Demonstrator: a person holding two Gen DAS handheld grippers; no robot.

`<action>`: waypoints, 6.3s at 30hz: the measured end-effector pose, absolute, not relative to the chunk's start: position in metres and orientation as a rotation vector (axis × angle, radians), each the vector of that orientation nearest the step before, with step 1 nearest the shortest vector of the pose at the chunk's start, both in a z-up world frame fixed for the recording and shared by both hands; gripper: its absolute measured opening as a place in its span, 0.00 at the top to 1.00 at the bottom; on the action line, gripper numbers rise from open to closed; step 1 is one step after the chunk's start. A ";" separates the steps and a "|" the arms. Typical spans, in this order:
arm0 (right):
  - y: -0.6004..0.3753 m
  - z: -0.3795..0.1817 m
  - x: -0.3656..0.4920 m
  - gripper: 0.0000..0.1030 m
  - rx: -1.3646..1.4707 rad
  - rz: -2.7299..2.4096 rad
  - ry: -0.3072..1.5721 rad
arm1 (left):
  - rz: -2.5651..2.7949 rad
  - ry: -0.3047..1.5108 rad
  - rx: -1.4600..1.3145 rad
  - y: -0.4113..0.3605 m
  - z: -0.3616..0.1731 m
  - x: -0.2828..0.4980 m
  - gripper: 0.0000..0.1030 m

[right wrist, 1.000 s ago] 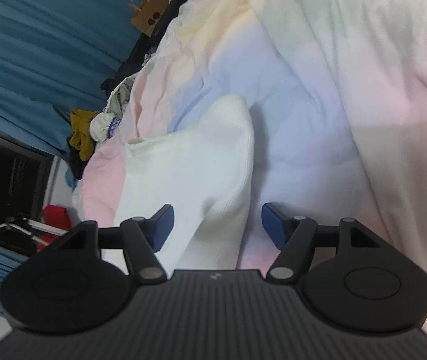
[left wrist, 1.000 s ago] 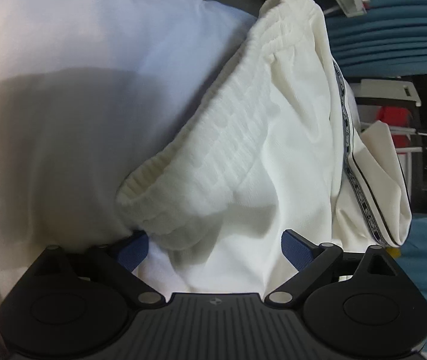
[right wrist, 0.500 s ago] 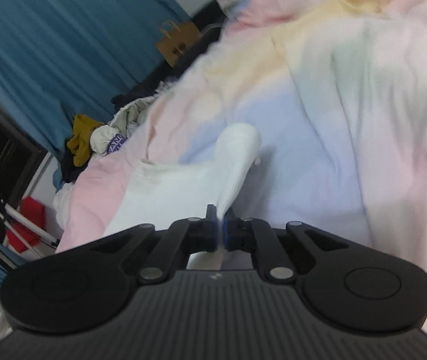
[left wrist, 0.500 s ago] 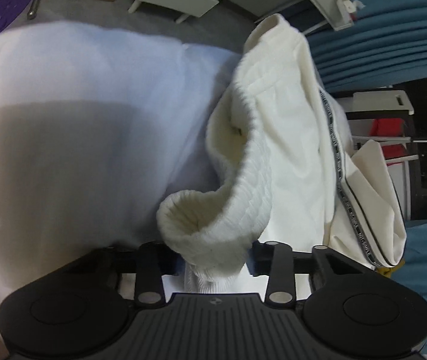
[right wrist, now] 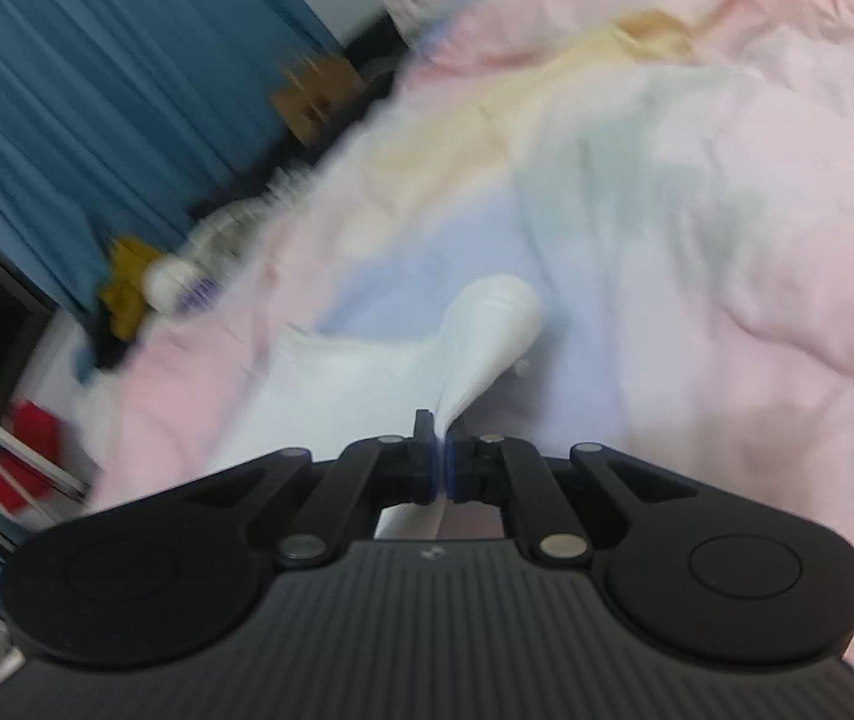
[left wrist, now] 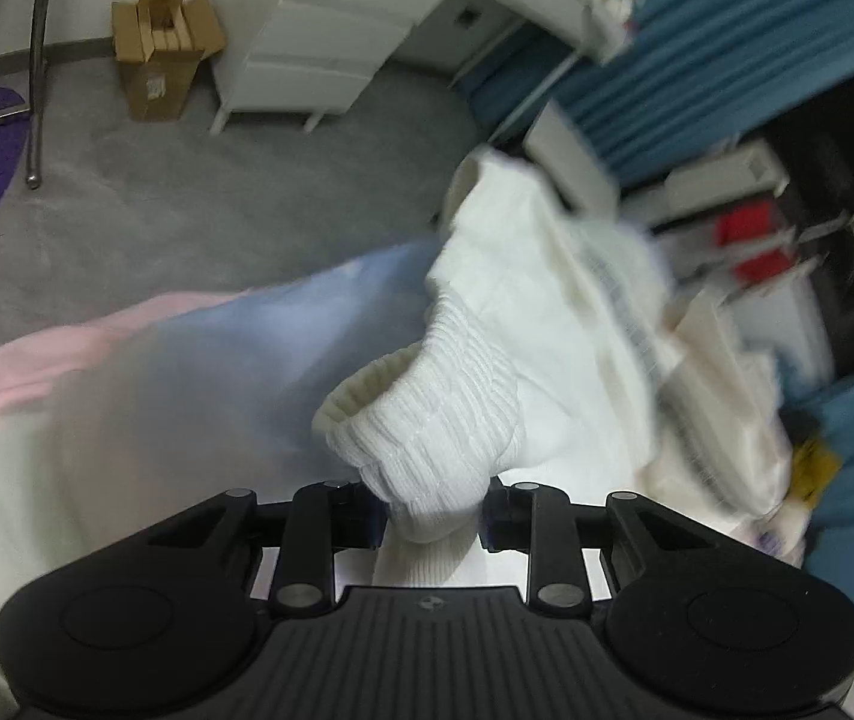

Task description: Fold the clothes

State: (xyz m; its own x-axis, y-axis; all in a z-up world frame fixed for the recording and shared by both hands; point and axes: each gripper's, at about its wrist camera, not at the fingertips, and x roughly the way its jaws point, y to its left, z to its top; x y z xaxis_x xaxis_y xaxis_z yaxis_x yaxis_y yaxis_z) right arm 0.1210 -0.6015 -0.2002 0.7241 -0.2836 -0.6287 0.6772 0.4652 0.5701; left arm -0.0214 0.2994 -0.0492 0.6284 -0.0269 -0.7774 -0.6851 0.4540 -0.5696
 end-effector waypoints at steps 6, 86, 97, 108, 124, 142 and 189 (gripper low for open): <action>-0.616 -0.227 0.114 0.92 1.026 -0.599 0.571 | 0.391 0.937 -0.943 0.309 -0.054 -0.027 0.65; -0.351 0.052 0.419 0.97 0.031 -0.325 0.187 | 0.010 0.522 -0.327 0.107 -0.105 0.193 0.08; -0.474 -0.069 0.367 0.94 0.746 -0.194 0.550 | -0.008 0.553 -0.270 0.087 -0.114 0.200 0.08; -0.403 -0.194 0.394 0.37 1.184 -0.108 0.720 | -0.023 0.562 -0.278 0.084 -0.126 0.204 0.06; -0.506 -0.062 0.424 0.90 0.462 -0.441 0.457 | -0.050 0.528 -0.350 0.103 -0.125 0.201 0.06; -0.516 -0.153 0.284 0.70 0.615 -0.365 0.631 | -0.107 0.553 -0.182 0.065 -0.119 0.193 0.06; -0.417 -0.101 0.122 0.52 0.394 -0.108 0.497 | 0.081 0.932 -0.795 0.211 -0.045 -0.027 0.04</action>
